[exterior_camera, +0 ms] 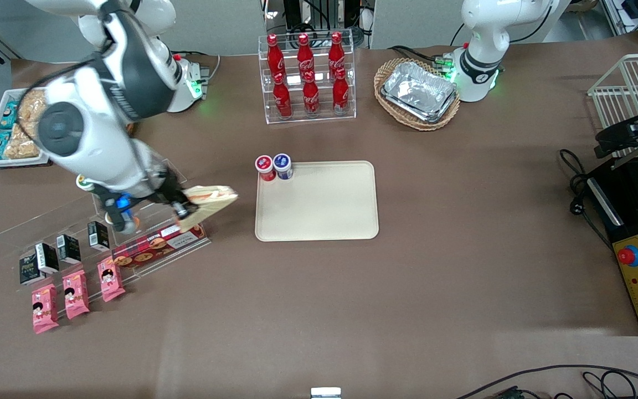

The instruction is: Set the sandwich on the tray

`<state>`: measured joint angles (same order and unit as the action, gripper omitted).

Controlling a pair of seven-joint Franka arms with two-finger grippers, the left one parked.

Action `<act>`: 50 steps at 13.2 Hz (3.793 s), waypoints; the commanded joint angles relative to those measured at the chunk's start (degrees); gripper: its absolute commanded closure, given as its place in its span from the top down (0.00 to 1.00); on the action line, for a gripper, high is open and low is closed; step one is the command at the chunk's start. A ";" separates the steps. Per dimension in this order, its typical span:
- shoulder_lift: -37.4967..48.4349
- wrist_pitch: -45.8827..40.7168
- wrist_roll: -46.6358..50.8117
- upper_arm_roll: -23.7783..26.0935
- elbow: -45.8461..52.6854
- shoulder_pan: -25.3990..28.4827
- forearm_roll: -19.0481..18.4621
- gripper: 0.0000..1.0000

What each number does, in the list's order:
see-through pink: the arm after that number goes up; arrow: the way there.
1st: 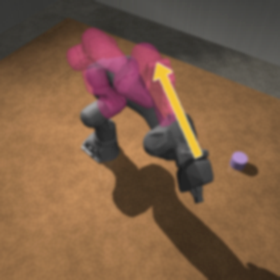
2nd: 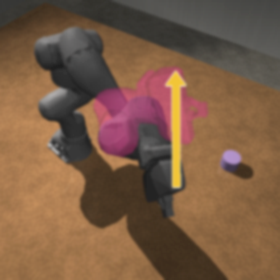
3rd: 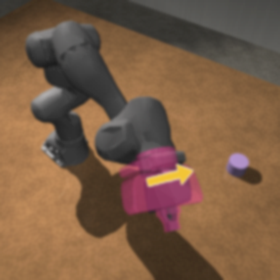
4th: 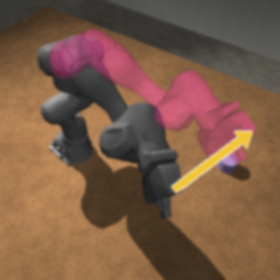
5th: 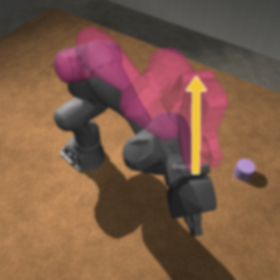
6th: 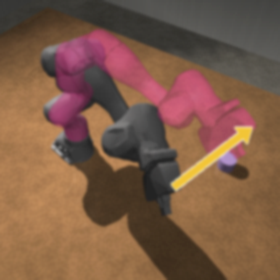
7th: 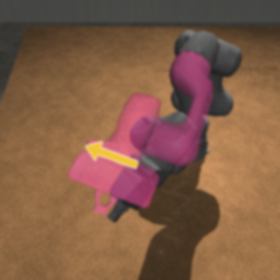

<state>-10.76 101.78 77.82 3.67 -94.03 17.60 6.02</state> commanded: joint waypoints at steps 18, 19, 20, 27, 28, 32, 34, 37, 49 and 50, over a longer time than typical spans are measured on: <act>-22.72 26.27 31.43 -0.59 0.69 19.76 0.40 0.45; -23.34 26.97 31.86 -0.59 0.60 19.76 0.40 0.45; -23.95 27.68 32.30 -0.59 0.60 19.84 0.40 0.45; -26.07 31.11 34.33 -0.59 0.51 20.81 0.31 0.49; -26.15 31.20 34.41 -0.59 0.51 20.81 0.31 0.49; -26.95 32.43 34.50 -0.59 0.42 20.90 0.40 0.71; -26.60 32.17 34.50 -0.59 0.42 20.55 0.40 0.94; -24.59 31.21 32.93 -0.94 0.60 18.98 -0.04 1.00; -4.90 7.75 -25.81 -1.64 -0.10 -0.96 -6.62 1.00; -3.58 6.60 -32.49 -1.64 -0.10 -3.42 -6.55 1.00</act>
<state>-18.23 111.45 59.67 1.69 -92.79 19.63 1.33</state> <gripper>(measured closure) 0.000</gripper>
